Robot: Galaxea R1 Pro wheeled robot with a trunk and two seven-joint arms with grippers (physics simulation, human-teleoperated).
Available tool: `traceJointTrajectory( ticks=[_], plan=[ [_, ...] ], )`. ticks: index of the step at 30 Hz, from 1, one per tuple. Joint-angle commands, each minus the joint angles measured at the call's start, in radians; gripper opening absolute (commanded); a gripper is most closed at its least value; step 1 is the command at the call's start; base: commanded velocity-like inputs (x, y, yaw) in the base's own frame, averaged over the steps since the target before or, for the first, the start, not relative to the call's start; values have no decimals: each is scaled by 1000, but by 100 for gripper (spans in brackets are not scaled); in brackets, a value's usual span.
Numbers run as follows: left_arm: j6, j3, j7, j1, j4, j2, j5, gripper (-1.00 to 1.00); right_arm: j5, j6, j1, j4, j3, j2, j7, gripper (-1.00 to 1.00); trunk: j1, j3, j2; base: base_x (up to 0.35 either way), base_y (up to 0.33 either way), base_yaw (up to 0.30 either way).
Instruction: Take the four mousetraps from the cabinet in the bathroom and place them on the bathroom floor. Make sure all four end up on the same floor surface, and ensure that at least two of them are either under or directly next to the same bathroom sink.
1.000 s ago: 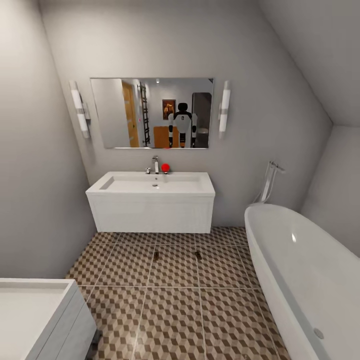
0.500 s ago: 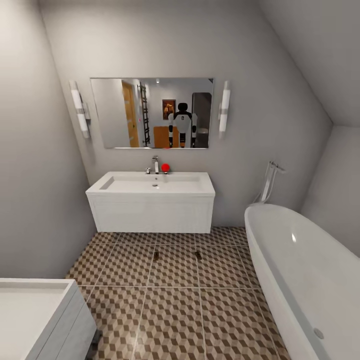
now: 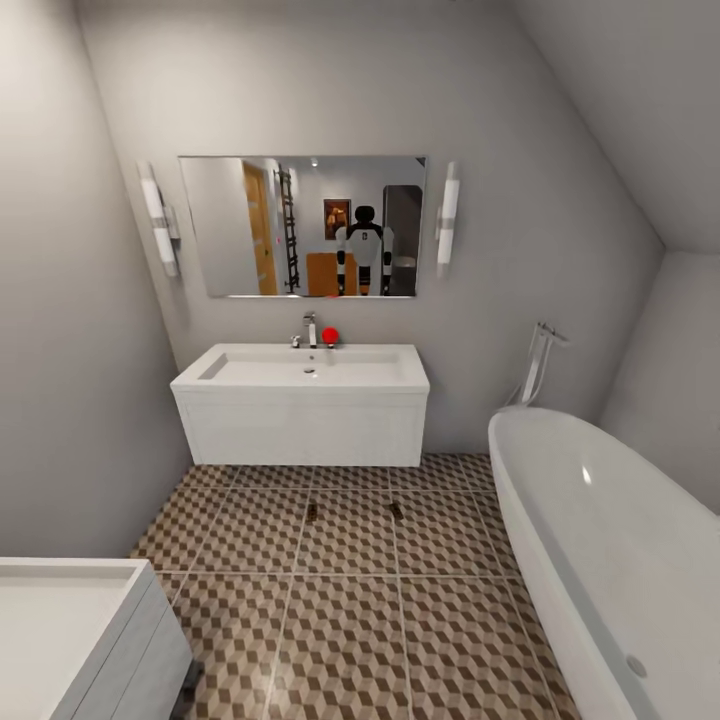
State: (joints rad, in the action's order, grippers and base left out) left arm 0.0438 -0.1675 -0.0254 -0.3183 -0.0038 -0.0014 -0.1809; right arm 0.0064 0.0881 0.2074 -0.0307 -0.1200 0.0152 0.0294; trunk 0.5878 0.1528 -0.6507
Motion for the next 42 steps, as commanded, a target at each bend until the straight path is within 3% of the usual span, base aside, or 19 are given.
traceJointTrajectory(
  ticks=[1, 13, 42],
  plan=[
    [3, -9, -2, -1, 1, 0, -9, 100, -3, 5, 1, -3, -5, 0, 1, 100, 0, 1, -1, 0, 0, -105],
    [5, -9, -2, -1, 1, -2, -8, 100, -62, -5, 1, -4, 0, -1, 1, 100, 0, -7, -1, 0, 0, -181],
    [15, -9, -2, -1, 1, -3, -5, 100, -71, -7, -1, -4, 0, -3, 1, 100, 0, -17, -1, 0, 0, -278]
  ],
)
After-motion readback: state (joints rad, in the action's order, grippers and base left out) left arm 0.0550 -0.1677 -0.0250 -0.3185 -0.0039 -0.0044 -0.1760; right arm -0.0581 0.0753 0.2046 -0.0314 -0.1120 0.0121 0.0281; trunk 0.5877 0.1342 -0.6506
